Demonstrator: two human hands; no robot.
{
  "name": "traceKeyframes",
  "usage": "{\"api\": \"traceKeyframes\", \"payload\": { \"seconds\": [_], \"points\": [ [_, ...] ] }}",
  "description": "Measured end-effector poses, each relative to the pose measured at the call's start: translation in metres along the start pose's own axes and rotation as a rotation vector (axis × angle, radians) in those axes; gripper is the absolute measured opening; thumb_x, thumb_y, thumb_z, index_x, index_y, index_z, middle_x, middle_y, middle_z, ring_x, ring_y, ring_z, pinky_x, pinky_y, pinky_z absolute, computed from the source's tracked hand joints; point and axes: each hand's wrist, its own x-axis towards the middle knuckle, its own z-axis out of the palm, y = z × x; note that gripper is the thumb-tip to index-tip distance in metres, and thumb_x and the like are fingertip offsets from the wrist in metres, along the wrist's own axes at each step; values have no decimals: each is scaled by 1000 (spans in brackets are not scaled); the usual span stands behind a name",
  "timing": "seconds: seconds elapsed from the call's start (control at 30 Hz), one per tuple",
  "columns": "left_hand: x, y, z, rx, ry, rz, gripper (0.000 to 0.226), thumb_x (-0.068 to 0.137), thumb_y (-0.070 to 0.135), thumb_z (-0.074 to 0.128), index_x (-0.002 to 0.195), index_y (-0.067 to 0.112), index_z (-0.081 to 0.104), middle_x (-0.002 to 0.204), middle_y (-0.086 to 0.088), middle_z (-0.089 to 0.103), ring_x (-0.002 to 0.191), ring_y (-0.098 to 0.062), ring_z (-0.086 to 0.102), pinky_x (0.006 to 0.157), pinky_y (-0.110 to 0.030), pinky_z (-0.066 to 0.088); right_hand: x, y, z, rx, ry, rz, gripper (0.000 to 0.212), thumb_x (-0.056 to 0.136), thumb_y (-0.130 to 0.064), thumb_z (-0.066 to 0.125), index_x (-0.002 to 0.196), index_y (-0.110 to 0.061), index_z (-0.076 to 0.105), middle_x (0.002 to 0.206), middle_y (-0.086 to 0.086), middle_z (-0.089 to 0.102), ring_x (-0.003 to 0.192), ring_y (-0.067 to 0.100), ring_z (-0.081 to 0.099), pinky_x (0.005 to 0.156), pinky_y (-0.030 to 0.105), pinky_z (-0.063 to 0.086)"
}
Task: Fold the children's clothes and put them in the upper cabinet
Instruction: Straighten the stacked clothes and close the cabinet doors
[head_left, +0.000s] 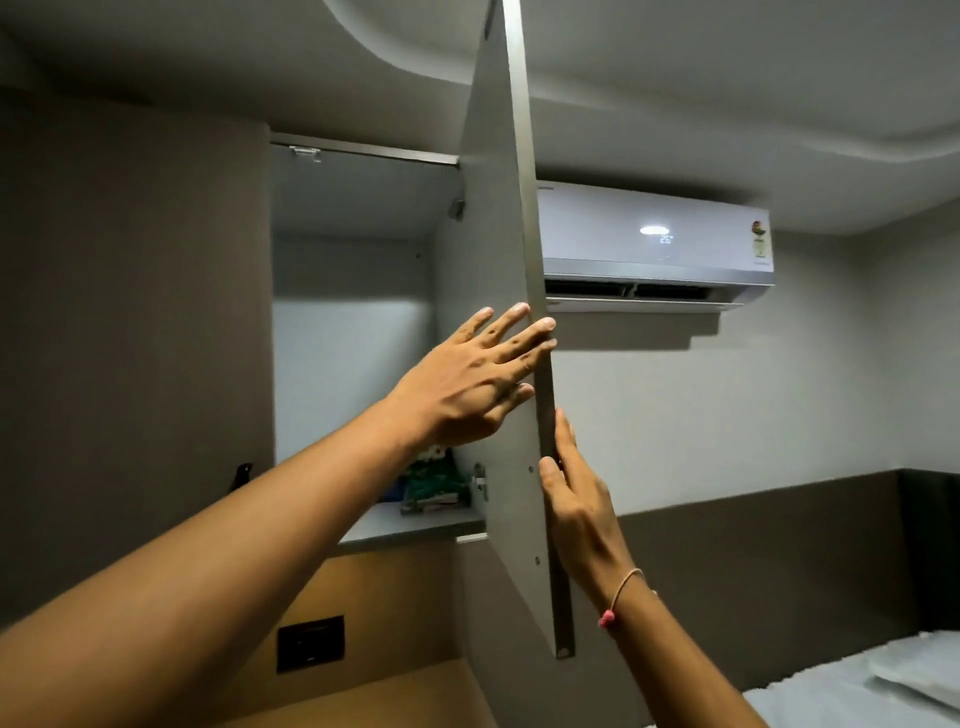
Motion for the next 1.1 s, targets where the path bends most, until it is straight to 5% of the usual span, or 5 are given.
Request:
{"api": "traceKeyframes", "payload": {
  "seconds": [0.13, 0.3, 0.57, 0.7, 1.1],
  "points": [
    [-72, -43, 1, 54, 31, -77, 59, 100, 47, 15, 153, 20, 11, 161, 0, 6, 149, -24, -4, 121, -43, 1, 5, -4, 60, 10, -103, -169, 53, 95, -36, 30, 147, -38, 19, 155, -22, 19, 144, -4, 12, 118, 22, 13],
    [-157, -92, 38, -4, -6, -319, 61, 99, 48, 16, 152, 21, 5, 161, 1, 0, 148, -19, -9, 121, -43, 2, 56, 11, 145, -289, -262, -330, 51, 97, -45, 19, 147, -41, 7, 157, -19, 6, 146, 0, -2, 120, 27, 2],
    [-266, -178, 155, -135, -242, -789, 61, 101, 43, 22, 153, 15, 7, 162, -1, -2, 148, -19, -10, 119, -43, -3, 127, 91, 255, -774, -449, -287, 63, 101, -37, 24, 145, -35, -22, 154, -9, -28, 145, 21, -21, 120, 47, -3],
    [-296, -209, 204, -65, -352, -821, 63, 101, 45, 18, 152, 14, 2, 162, -2, -7, 148, -22, -11, 119, -45, -2, 138, 109, 288, -831, -383, -269, 67, 100, -38, 25, 145, -34, -25, 154, -7, -31, 143, 22, -26, 119, 51, -5],
    [-322, -220, 253, 7, -185, -764, 67, 95, 51, 11, 151, 18, -4, 160, -1, -10, 147, -18, -12, 119, -42, -3, 150, 141, 325, -888, -243, -280, 68, 99, -42, 24, 147, -30, -23, 155, -5, -30, 143, 24, -29, 119, 50, -9]
  ]
}}
